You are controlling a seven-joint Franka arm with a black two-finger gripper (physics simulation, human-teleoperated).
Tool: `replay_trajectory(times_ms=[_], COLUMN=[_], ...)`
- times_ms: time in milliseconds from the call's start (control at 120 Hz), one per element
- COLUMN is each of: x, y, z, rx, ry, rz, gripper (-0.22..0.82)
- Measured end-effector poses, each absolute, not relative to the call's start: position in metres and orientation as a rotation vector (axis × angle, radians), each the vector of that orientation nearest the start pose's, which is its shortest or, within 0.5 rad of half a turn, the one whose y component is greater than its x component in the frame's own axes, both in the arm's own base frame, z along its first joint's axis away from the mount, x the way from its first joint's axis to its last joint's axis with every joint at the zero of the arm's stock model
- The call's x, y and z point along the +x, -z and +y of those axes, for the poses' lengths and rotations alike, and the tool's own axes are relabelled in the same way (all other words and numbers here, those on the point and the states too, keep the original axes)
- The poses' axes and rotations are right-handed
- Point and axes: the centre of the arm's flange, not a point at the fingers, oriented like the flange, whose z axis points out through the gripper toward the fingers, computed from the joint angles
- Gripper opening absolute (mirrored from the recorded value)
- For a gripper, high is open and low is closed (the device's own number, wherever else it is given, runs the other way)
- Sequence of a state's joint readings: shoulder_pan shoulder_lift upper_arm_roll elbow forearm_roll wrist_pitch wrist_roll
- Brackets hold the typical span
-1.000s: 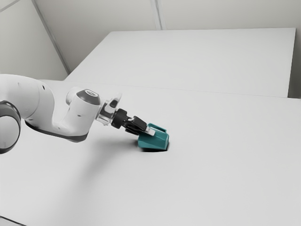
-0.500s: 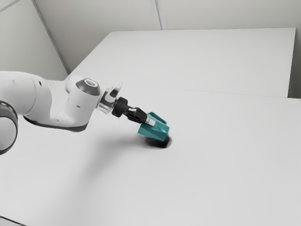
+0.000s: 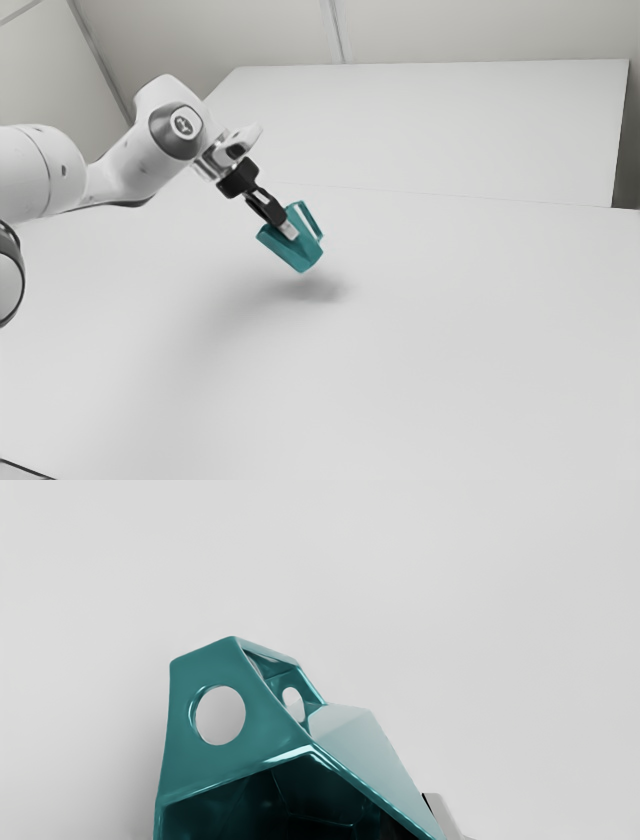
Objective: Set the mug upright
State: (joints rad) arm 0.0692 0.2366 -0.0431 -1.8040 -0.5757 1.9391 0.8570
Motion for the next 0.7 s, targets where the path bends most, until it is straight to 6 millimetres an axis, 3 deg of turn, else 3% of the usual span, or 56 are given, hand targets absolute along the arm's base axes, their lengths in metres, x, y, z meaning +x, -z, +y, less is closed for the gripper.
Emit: replay_trajectory(times_ms=[233, 700], x=[0.609, 0.6], y=[-0.42, -0.396], z=[-0.01, -0.011], rx=[2.644, 2.863], ry=[0.028, 0.301], rz=[-0.78, -0.664], gripper=[-0.15, -0.15])
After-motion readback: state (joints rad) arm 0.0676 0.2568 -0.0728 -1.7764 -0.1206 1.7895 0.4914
